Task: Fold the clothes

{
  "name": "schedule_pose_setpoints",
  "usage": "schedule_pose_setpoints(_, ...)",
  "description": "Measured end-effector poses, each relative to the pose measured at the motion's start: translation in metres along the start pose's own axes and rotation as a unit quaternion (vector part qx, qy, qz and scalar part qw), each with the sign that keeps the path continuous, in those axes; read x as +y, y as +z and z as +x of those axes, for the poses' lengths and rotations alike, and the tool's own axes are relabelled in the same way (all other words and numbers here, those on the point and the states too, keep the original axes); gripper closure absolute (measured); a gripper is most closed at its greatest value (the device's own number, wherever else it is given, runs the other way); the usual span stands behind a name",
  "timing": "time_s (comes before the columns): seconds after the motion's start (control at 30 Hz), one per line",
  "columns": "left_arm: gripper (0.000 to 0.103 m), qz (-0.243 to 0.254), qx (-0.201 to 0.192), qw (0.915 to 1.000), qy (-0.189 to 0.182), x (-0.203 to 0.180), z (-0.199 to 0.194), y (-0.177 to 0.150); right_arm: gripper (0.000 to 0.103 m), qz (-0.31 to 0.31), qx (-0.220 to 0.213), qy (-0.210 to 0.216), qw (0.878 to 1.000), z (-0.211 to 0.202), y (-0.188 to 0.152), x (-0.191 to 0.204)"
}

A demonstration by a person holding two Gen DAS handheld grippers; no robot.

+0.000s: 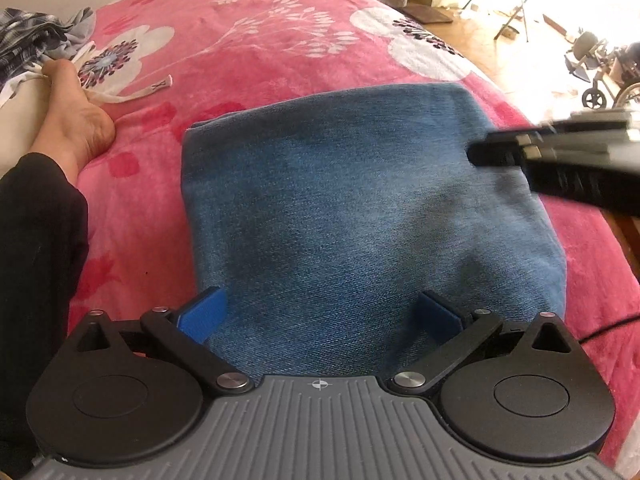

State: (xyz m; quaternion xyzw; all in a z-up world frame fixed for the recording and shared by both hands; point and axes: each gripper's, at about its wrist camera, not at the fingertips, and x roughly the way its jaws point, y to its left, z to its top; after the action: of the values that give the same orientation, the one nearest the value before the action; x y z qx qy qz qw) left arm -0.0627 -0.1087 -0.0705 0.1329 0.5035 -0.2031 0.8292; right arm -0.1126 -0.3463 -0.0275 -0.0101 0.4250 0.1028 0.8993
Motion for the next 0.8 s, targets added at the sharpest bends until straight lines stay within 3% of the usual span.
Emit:
schedule_pose_setpoints(0.2, 0.000, -0.001, 0.002, 1.0000, 0.000, 0.000, 0.000, 0.000, 0.087, 0.019, -0.014, 0.007, 1.000, 0.021, 0.016, -0.002)
schedule_pose_setpoints(0.33, 0.000, 0.000, 0.001, 1.0000, 0.002, 0.000, 0.000, 0.000, 0.087, 0.040, 0.000, 0.006, 0.999, 0.047, 0.012, -0.004)
schedule_pose_setpoints(0.47, 0.000, -0.001, 0.001, 1.0000, 0.001, 0.000, 0.001, 0.001, 0.087, 0.078, -0.003, 0.018, 0.997, 0.049, 0.012, -0.013)
schedule_pose_setpoints(0.63, 0.000, -0.001, 0.001, 1.0000, 0.001, 0.001, 0.001, 0.000, 0.087, 0.083, -0.008, 0.018, 0.996, 0.047, 0.010, -0.013)
schedule_pose_setpoints(0.7, 0.000, -0.002, 0.002, 1.0000, 0.000, 0.001, 0.001, 0.000, 0.080, 0.091, -0.011, 0.025, 0.995, 0.046, 0.010, -0.013)
schedule_pose_setpoints(0.77, 0.000, -0.002, 0.003, 1.0000, 0.001, 0.001, 0.001, 0.001, 0.065, 0.106, -0.013, 0.036, 0.994, 0.043, 0.010, -0.013)
schedule_pose_setpoints(0.8, 0.000, -0.003, 0.003, 1.0000, 0.001, 0.001, 0.001, 0.001, 0.065, 0.114, -0.014, 0.040, 0.993, 0.041, 0.009, -0.014)
